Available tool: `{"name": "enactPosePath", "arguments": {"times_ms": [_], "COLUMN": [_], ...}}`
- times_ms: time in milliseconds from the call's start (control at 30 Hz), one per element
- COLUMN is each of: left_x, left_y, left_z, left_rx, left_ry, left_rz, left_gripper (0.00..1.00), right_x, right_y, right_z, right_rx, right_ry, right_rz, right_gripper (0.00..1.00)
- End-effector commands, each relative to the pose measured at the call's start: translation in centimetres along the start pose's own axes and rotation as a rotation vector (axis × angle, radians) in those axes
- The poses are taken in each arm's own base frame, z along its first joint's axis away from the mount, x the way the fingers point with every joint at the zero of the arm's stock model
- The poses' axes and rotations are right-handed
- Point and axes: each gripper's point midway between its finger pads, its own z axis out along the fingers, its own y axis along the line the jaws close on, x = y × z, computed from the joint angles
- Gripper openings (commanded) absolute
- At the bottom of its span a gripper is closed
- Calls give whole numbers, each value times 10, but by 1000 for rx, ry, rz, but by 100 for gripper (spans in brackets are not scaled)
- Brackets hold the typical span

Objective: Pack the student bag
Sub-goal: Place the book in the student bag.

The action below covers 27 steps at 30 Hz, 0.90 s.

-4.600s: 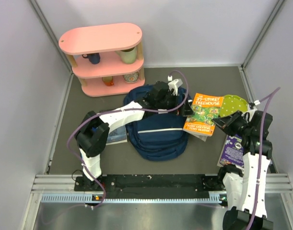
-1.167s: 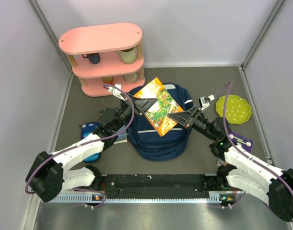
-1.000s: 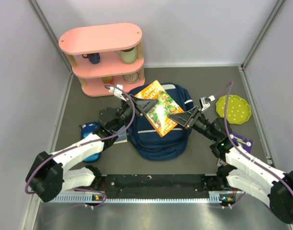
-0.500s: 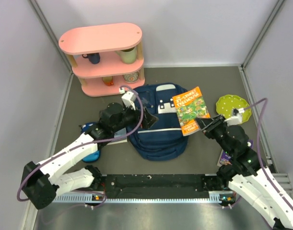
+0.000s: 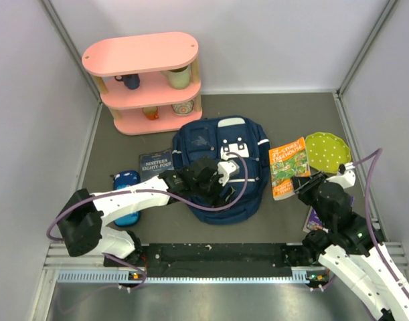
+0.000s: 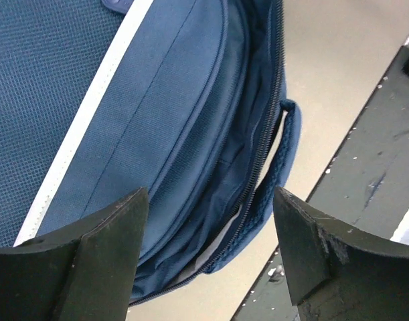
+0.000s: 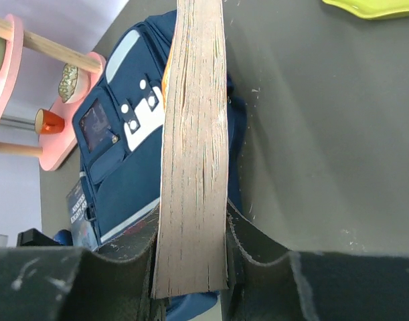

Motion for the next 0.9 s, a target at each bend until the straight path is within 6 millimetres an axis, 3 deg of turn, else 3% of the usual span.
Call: {"name": "enactPosePath", "arguments": {"times_ms": [0,233,467,567,733,833,867], "left_x": [-2,5,19,30,22,13,12], "left_y": [5,-2,-30,-25,-20,-24,-25], "left_z": [6,21,26,32,33,33,34], "left_rx": [-32,-19,56,23,-19,-1,2], "left_ry": [19,68,98,127,85,59,56], "left_rz": [34,65,123,109,91,87,83], "left_gripper": [79,77,79,78,65,44,26], "right_x": [-30,-18,-12,-8,-3,1,1], "right_y": [28,25,20,18,16,15,15], "right_z": [-15,-10,-7,-6,-4,-3,-4], "right_rx": [-94,-88,-72,-69,-65,-60,-61], "right_ry": [-82,-40,-27,-17,1,12,15], "right_rz": [83,101,96,103,108,114,117], "right_gripper": [0,0,0,0,0,0,0]}}
